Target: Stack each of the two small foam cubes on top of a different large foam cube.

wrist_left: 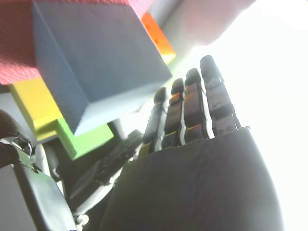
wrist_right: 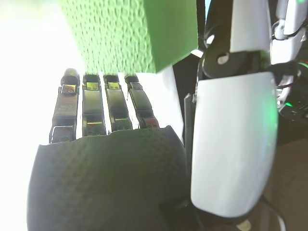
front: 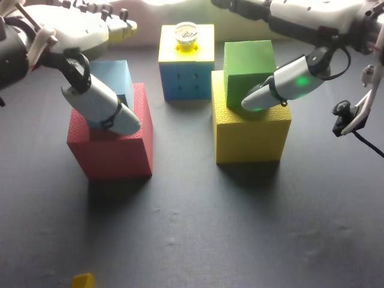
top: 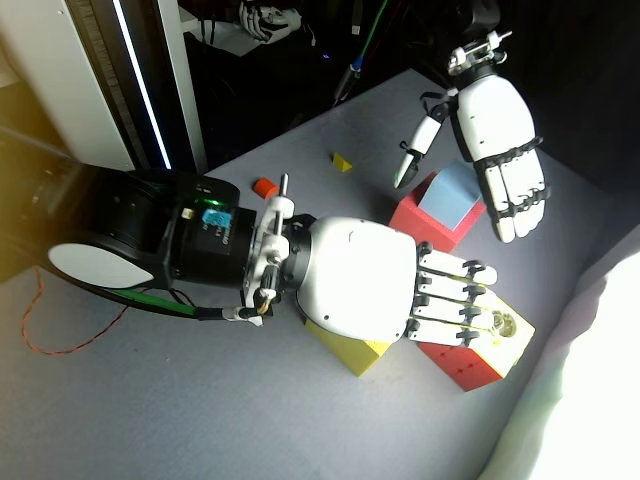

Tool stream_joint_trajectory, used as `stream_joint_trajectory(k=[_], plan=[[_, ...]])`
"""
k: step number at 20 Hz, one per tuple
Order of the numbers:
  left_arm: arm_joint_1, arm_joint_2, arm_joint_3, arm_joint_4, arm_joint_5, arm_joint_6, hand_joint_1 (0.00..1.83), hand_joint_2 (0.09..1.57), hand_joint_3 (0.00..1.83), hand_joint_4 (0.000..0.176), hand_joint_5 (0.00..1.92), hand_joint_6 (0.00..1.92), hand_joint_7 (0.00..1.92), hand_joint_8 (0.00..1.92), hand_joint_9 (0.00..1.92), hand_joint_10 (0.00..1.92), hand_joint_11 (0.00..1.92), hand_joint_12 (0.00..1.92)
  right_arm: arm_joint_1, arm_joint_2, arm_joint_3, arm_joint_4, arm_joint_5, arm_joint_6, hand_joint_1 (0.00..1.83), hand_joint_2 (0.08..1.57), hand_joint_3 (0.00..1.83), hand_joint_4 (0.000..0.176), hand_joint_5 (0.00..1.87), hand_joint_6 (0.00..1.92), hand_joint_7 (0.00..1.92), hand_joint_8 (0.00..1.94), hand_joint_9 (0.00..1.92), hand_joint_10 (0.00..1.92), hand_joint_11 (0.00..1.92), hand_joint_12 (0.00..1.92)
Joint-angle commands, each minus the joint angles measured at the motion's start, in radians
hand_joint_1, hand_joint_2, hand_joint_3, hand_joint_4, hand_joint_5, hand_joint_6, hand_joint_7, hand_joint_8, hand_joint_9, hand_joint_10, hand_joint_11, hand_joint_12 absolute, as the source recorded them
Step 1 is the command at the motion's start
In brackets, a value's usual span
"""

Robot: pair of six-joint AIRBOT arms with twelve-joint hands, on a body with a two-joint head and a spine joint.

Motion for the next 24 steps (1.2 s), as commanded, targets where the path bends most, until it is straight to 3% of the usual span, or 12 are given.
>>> stream_joint_trajectory(k=[1, 5, 11, 12, 13, 18, 21, 24], plan=[[-0.018, 0.022, -0.003, 0.035, 0.002, 0.007, 0.65, 0.75, 0.00, 0.000, 0.00, 0.00, 0.00, 0.00, 0.00, 0.00, 0.00, 0.18, 0.014, 0.021, -0.014, 0.003, 0.094, 0.011, 1.00, 0.82, 0.00, 0.000, 0.00, 0.00, 0.00, 0.00, 0.00, 0.00, 0.00, 0.00], [-0.029, 0.058, -0.035, 0.034, -0.001, 0.011, 0.63, 0.75, 0.00, 0.000, 0.00, 0.00, 0.00, 0.00, 0.01, 0.00, 0.00, 0.21, 0.038, 0.080, -0.071, -0.020, 0.082, 0.025, 0.98, 0.80, 0.00, 0.000, 0.00, 0.00, 0.00, 0.00, 0.00, 0.00, 0.00, 0.00], [-0.024, 0.138, -0.092, 0.030, 0.016, 0.015, 0.67, 0.75, 0.00, 0.000, 0.00, 0.00, 0.00, 0.00, 0.00, 0.00, 0.00, 0.18, 0.020, 0.250, -0.215, -0.076, 0.084, 0.036, 1.00, 0.79, 0.00, 0.000, 0.00, 0.00, 0.00, 0.00, 0.00, 0.00, 0.00, 0.00], [-0.020, 0.161, -0.104, 0.030, 0.022, 0.016, 0.65, 0.73, 0.00, 0.000, 0.00, 0.00, 0.02, 0.00, 0.03, 0.01, 0.00, 0.31, -0.001, 0.295, -0.242, -0.124, 0.107, 0.046, 1.02, 0.78, 0.00, 0.000, 0.00, 0.00, 0.00, 0.00, 0.00, 0.00, 0.00, 0.00], [-0.018, 0.170, -0.110, 0.031, 0.022, 0.016, 0.63, 0.76, 0.01, 0.000, 0.00, 0.00, 0.00, 0.00, 0.01, 0.00, 0.00, 0.19, -0.010, 0.310, -0.249, -0.147, 0.119, 0.047, 0.97, 0.80, 0.00, 0.000, 0.00, 0.00, 0.00, 0.00, 0.00, 0.00, 0.00, 0.00], [0.012, 0.236, -0.143, 0.030, 0.029, 0.017, 0.63, 0.75, 0.00, 0.000, 0.00, 0.00, 0.00, 0.00, 0.00, 0.00, 0.00, 0.16, -0.108, 0.419, -0.290, -0.289, 0.194, 0.094, 0.98, 0.78, 0.00, 0.000, 0.00, 0.00, 0.00, 0.00, 0.00, 0.00, 0.00, 0.00], [0.041, 0.274, -0.164, 0.031, 0.029, 0.017, 0.62, 0.76, 0.00, 0.000, 0.00, 0.00, 0.00, 0.00, 0.00, 0.00, 0.00, 0.16, -0.157, 0.468, -0.293, -0.459, 0.267, 0.224, 1.01, 0.72, 0.00, 0.000, 0.00, 0.00, 0.00, 0.00, 0.00, 0.00, 0.00, 0.00], [0.085, 0.315, -0.187, 0.076, 0.029, -0.033, 0.63, 0.78, 0.00, 0.000, 0.00, 0.00, 0.00, 0.00, 0.00, 0.00, 0.01, 0.04, -0.222, 0.484, -0.307, -0.608, 0.277, 0.267, 1.01, 0.78, 0.00, 0.000, 0.00, 0.00, 0.00, 0.00, 0.00, 0.00, 0.00, 0.00]])
